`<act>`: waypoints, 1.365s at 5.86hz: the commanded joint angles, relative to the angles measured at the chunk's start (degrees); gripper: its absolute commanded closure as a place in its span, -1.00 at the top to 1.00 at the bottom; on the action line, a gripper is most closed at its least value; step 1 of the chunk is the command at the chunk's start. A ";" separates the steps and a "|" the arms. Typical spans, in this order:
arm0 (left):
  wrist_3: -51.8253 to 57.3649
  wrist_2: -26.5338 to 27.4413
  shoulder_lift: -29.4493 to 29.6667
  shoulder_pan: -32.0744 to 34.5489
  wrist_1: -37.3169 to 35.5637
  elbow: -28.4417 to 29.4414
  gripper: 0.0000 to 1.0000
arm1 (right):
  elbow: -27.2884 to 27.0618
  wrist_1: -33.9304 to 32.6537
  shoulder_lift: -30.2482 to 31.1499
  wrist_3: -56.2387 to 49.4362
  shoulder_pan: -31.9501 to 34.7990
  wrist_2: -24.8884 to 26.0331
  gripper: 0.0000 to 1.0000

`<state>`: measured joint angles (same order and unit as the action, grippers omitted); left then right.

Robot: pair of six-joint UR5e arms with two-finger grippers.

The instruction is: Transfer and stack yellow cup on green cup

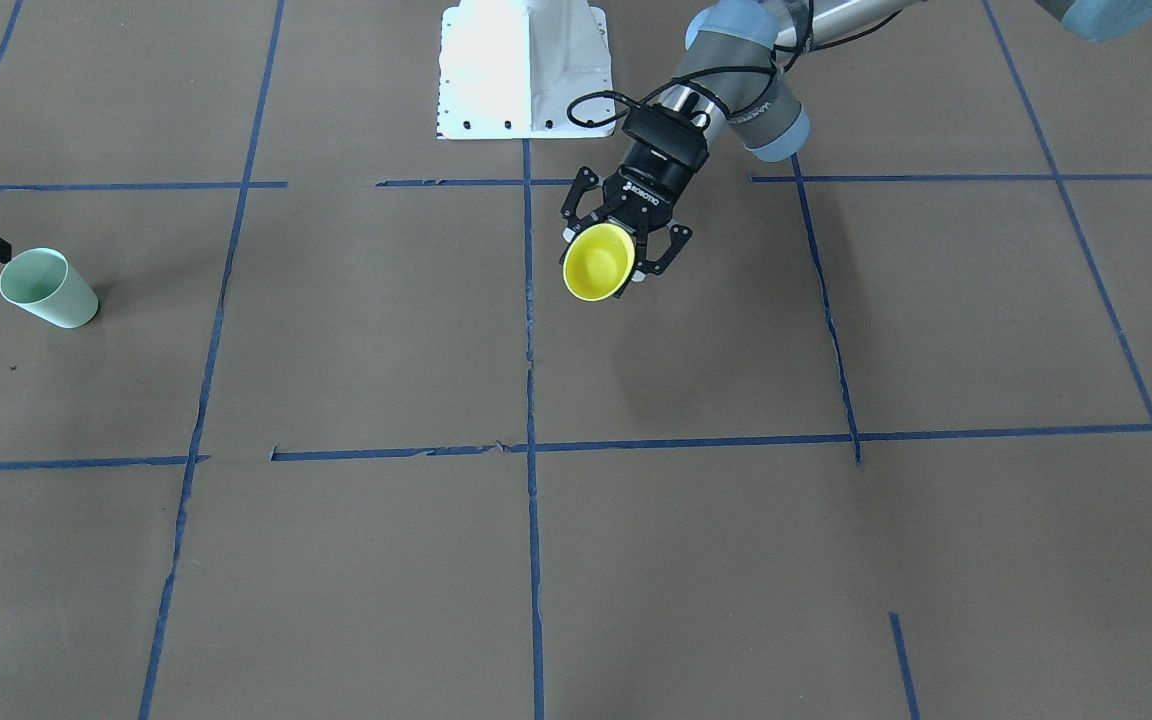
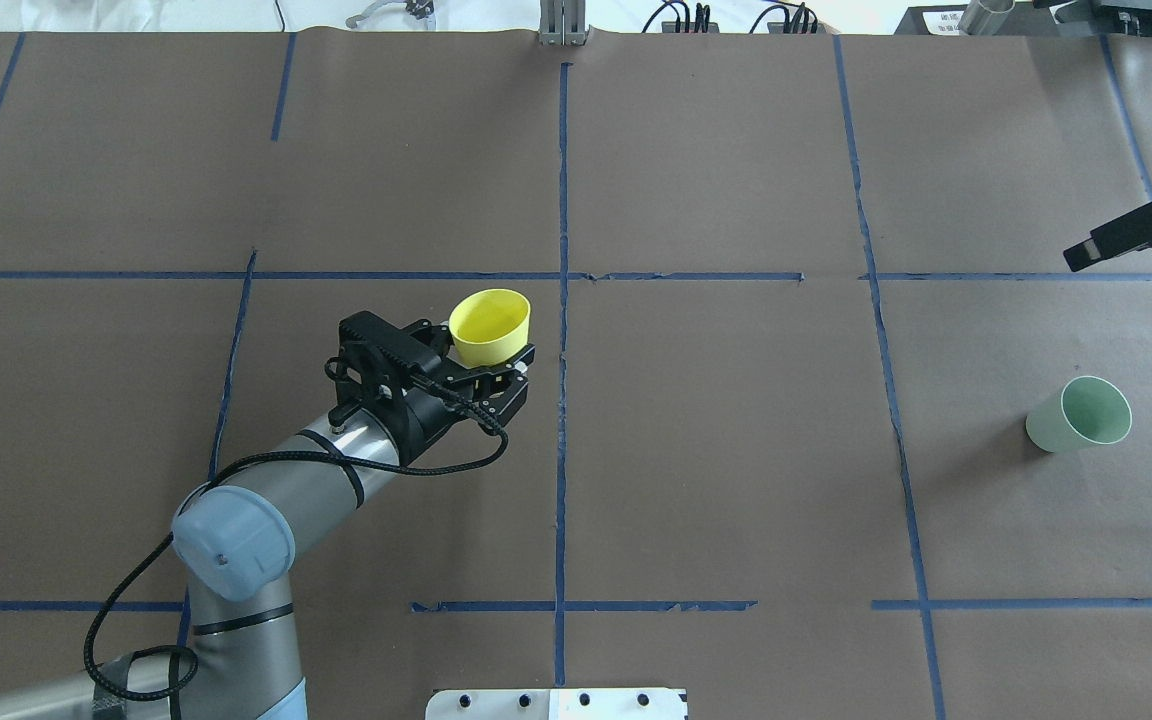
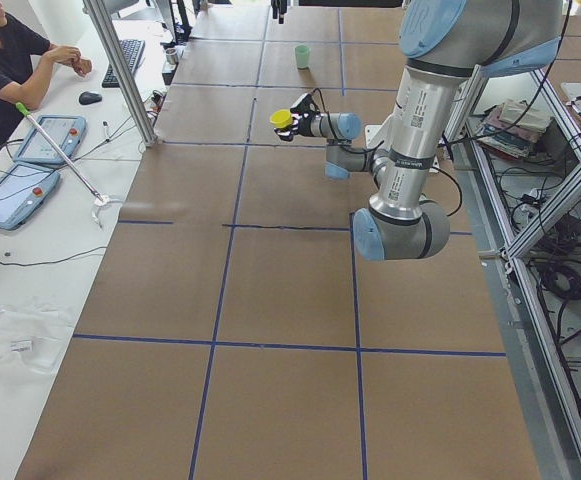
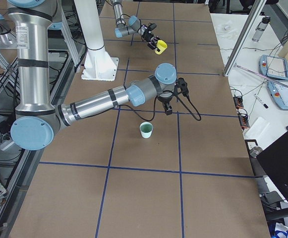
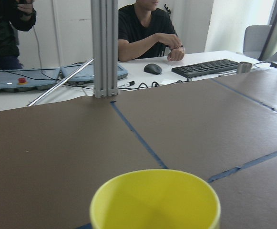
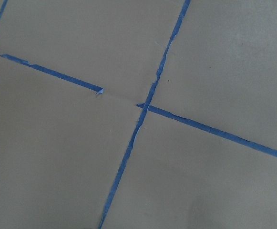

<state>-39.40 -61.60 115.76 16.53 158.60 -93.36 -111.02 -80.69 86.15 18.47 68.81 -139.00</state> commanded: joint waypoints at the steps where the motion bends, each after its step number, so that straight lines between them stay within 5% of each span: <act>1: 6.07 -0.98 3.05 -0.45 0.04 0.11 -1.00 | 0.28 -0.17 -0.81 1.92 -4.03 3.55 0.99; 3: 16.72 5.13 4.55 -3.85 1.53 1.07 -1.00 | 0.89 -0.26 -1.16 3.22 -4.65 3.30 0.99; 6: 16.81 8.31 4.47 -3.97 6.15 1.16 -1.00 | 1.51 -0.26 -20.35 37.86 -18.33 3.20 0.98; 8: 16.73 8.60 4.29 -4.84 7.94 3.26 -1.00 | 1.95 -0.26 -26.10 47.93 -21.86 3.99 0.98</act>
<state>-22.61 -53.21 120.06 12.21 165.45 -90.92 -109.20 -80.94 62.82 61.25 48.74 -135.44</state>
